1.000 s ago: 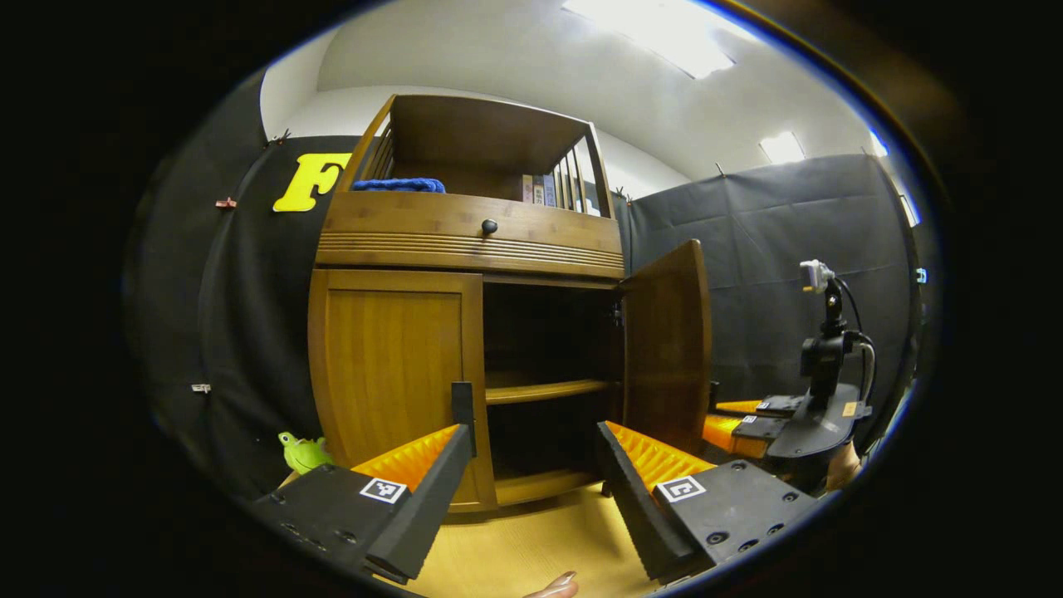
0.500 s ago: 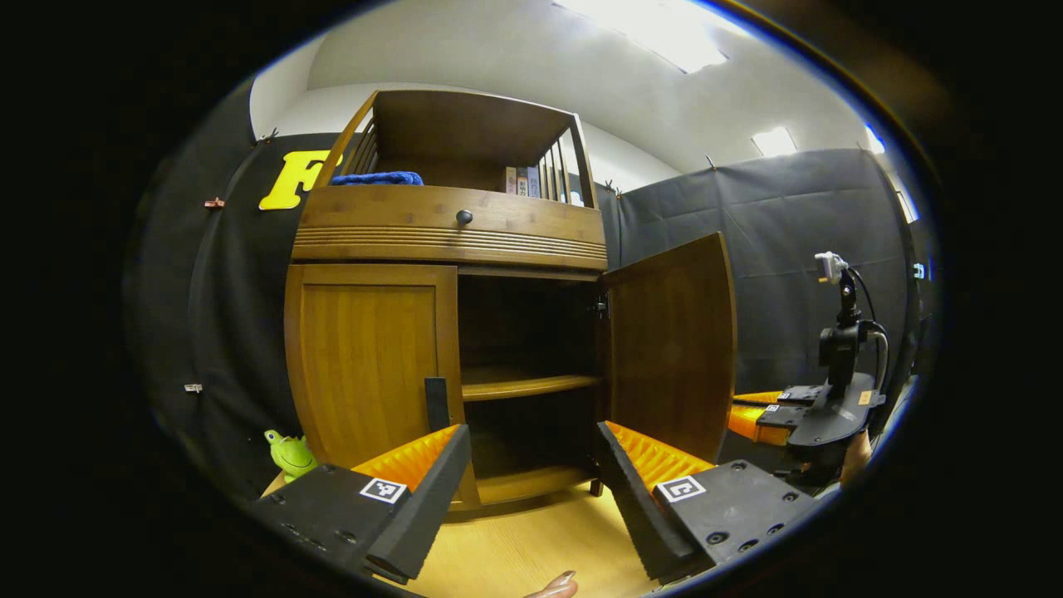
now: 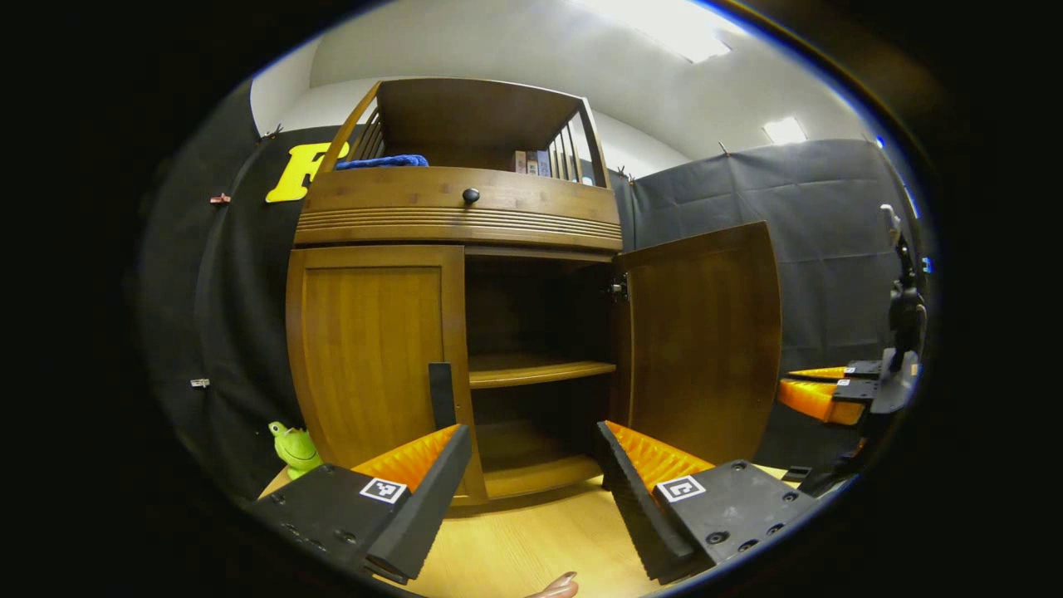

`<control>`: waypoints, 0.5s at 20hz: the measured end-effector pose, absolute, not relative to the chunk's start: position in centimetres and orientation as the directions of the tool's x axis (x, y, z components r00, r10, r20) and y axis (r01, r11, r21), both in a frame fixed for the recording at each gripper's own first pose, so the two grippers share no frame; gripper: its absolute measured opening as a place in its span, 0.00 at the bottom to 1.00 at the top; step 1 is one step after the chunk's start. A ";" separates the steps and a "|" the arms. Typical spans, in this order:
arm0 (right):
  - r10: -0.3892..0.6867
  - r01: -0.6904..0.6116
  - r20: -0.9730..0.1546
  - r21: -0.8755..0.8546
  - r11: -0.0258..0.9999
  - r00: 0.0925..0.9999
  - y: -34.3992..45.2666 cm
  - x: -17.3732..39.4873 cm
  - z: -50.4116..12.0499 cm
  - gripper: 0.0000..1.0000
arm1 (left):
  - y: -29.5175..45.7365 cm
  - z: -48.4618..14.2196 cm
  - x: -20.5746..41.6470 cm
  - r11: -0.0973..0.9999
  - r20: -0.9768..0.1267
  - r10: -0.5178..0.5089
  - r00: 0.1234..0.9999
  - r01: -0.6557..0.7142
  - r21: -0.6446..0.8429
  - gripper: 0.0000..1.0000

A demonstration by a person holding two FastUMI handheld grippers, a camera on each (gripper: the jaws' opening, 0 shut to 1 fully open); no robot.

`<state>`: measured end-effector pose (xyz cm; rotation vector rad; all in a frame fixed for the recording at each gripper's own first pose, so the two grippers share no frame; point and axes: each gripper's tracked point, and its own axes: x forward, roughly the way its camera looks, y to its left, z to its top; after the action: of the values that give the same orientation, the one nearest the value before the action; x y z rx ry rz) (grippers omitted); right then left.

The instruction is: Open the right door of the double-door shoe cabinet with the right hand, and open the left door with the left hand.

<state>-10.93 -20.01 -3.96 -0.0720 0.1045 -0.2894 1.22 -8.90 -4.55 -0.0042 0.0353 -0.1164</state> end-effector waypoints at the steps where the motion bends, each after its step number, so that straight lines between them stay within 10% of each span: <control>1: -0.281 0.271 -0.085 -0.107 0.957 0.956 -19.9 -11.2 -3.9 0.18 | -8.7 -4.7 1.4 0.994 -0.036 -0.109 0.993 0.108 -0.012 0.94; 3: -0.233 0.222 -0.077 -0.122 0.967 0.970 -17.8 -11.3 -3.9 0.20 | -7.9 -4.7 1.6 0.996 -0.034 -0.083 0.996 0.082 -0.024 0.94; 8: -0.113 0.108 -0.092 -0.059 0.992 0.989 -14.4 -9.7 -4.0 0.83 | -5.9 -4.7 2.8 0.999 -0.024 -0.028 0.999 0.027 -0.030 0.94; 10: -0.095 0.092 -0.072 -0.043 0.995 0.993 -14.0 -8.9 -3.7 0.91 | -6.0 -4.6 3.4 0.999 -0.002 -0.027 1.000 0.027 -0.043 0.94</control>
<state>-8.93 -13.99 -3.71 -0.0399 0.0741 -0.0939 3.42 -6.01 -4.57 -0.0433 0.0026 -0.0271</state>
